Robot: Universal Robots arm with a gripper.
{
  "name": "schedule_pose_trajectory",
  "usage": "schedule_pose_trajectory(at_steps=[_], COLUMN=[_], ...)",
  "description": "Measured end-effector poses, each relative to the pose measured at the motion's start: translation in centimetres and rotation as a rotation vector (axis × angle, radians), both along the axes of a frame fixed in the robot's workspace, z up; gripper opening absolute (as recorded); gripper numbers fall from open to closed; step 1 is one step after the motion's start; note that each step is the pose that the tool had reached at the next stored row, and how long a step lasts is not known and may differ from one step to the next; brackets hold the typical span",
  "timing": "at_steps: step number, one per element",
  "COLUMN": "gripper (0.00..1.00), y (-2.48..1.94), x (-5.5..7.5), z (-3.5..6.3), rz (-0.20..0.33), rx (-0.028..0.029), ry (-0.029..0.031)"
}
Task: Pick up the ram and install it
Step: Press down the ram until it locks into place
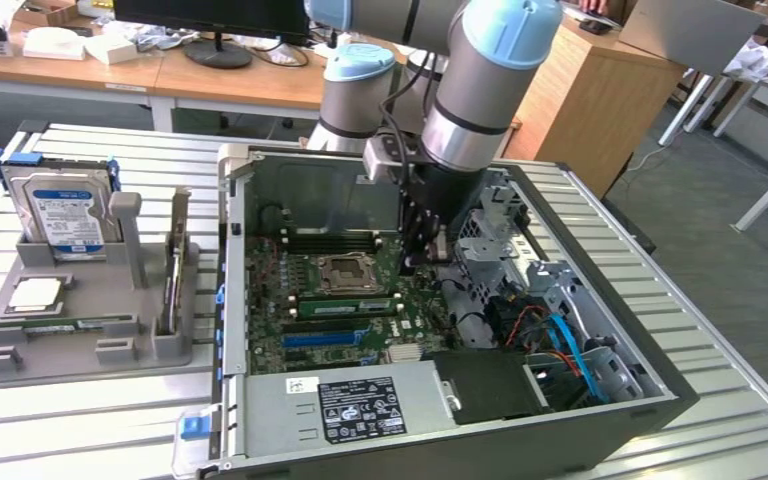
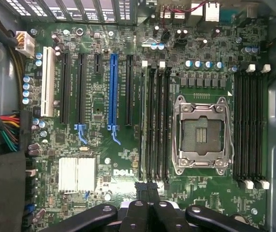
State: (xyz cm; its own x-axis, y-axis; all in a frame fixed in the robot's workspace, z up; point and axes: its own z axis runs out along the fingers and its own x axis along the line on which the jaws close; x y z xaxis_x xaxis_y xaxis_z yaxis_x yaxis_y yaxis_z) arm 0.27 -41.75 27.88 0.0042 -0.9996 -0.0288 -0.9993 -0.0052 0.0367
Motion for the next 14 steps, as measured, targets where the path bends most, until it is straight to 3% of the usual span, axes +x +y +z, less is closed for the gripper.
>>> schedule_pose_trajectory(at_steps=[14], gripper=[0.10], y=[0.00], x=[0.00], z=[-0.80], rz=[0.000], rx=[-0.0002], ry=[0.0000])
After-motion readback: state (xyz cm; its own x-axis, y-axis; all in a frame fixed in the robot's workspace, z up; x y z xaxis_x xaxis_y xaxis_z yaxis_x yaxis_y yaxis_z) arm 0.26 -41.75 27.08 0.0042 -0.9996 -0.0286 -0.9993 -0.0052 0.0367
